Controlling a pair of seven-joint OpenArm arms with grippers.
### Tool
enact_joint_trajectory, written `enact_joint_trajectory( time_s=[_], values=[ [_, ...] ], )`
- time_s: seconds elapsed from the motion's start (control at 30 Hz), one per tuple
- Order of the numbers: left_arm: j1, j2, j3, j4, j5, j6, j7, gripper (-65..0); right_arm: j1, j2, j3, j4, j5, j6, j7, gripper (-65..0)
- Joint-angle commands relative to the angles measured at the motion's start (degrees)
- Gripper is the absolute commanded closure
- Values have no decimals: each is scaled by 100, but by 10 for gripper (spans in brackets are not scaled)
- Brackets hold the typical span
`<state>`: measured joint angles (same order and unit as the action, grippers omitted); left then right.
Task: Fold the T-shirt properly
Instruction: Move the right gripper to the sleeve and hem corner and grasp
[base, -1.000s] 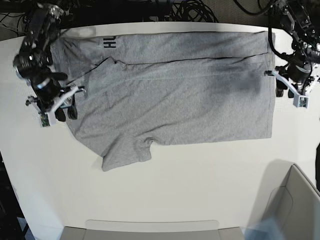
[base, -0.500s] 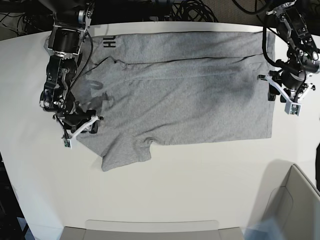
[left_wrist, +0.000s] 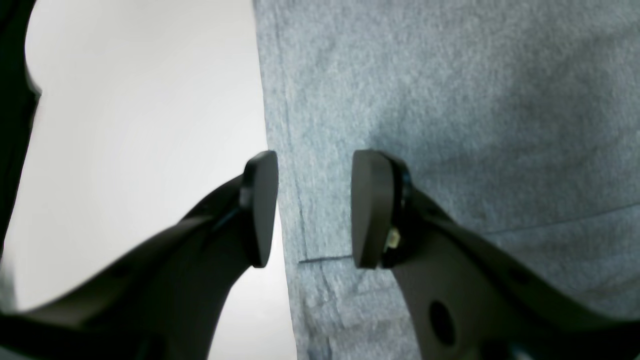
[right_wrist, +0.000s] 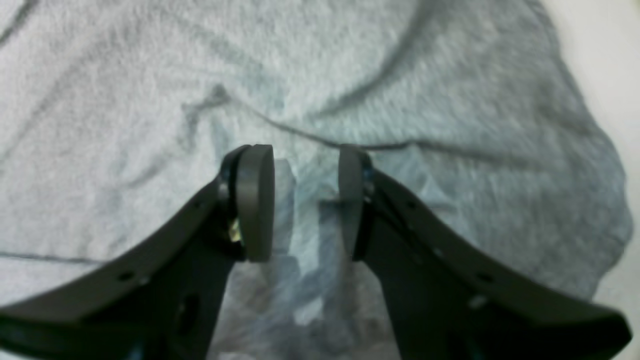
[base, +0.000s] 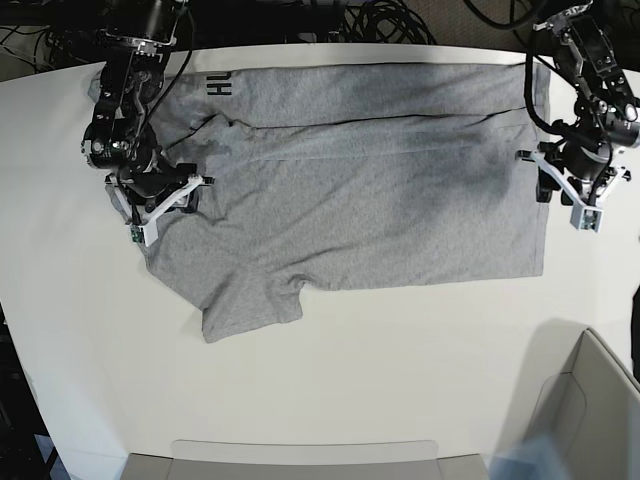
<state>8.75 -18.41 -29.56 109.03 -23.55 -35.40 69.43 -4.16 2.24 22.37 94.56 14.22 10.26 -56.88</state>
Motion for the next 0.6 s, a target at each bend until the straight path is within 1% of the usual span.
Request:
enact_joint_trajectory(
  time_s=[0.0,0.1,0.2,0.3,0.37,0.47,0.5,0.57],
  values=[
    [-45,-88,-28,46,-23,10,-73,-252,87,27,62,210,86,24,-13,-218],
    [-45,-88,-64,-86,-23,10,-73,-252,139,-79,273,552,103,24,-347,-218],
    [-45,-97,-64,-323,-23,10,-73,-252,289,-53,238,781,95,33,-48,-218],
    [-45,-106,-64,-534,-23,-8,-73,-252,728,27,220,658,60,33,154,-218],
    [-45,-97,-37,-596,-23,-8,-73,-252,1150,185,123,174,60,33,181,-218],
    [-45,-88,-20,-569,-32,-25,-73,-252,1775,431,-44,-942,60,33,216,-218],
    [-45,-88,-20,-569,-32,-25,-73,-252,1933,475,-61,-1303,60,33,233,-218],
    [-45,-88,-28,-569,-32,-25,-73,-252,2135,510,-88,-2006,42,16,479,-218]
  ],
)
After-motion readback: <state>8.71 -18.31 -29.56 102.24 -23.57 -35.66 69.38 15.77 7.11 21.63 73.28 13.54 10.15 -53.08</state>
